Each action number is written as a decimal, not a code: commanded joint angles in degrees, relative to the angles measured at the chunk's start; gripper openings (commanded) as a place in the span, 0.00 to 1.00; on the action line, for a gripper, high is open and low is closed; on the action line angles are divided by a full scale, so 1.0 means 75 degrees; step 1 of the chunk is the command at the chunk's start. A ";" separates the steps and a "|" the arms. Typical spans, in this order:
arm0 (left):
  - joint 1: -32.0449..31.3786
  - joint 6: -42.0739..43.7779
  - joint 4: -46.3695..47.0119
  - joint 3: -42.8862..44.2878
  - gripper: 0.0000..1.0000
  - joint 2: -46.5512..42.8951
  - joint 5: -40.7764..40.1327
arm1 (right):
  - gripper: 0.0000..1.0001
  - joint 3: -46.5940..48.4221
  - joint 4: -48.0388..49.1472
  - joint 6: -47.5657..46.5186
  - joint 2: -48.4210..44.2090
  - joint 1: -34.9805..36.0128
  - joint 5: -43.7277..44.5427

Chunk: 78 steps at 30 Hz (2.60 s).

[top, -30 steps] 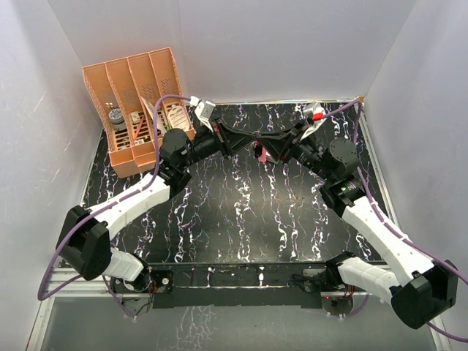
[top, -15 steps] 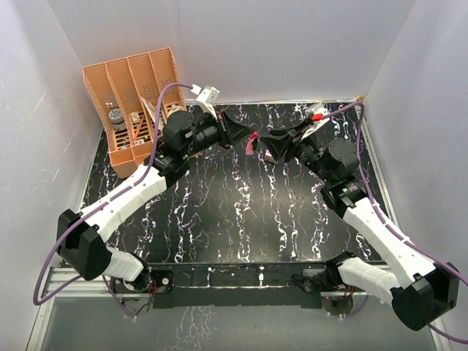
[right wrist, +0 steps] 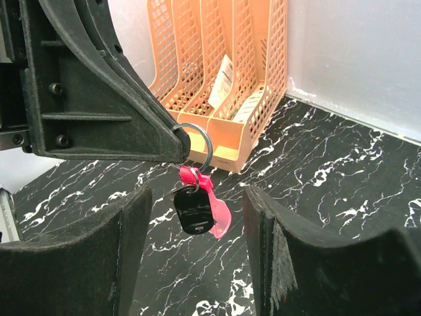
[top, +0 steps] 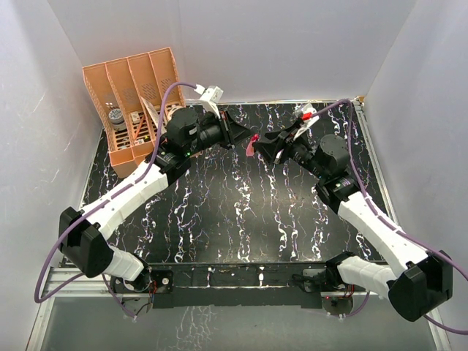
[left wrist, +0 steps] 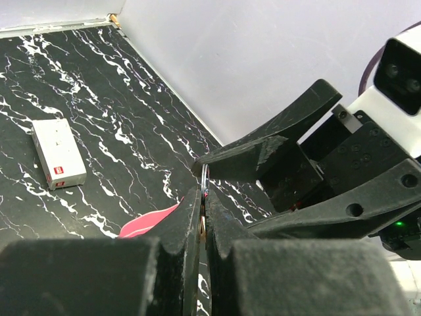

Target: Put the keys on the keyring

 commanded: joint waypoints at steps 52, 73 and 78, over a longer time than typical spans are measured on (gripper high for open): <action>-0.0277 0.0576 -0.2540 0.1846 0.00 0.0677 0.0331 | 0.57 -0.0060 0.0322 -0.0843 -0.0142 0.0016 0.2208; -0.0271 0.2647 -0.5635 0.3873 0.00 0.1254 -0.1580 | 0.60 0.0066 -0.0321 -0.0716 -0.0753 0.0007 0.3347; -0.0271 0.3732 -0.7478 0.5270 0.00 0.2260 -0.1457 | 0.60 0.0075 -0.0358 -0.0686 -0.0741 0.0016 0.3313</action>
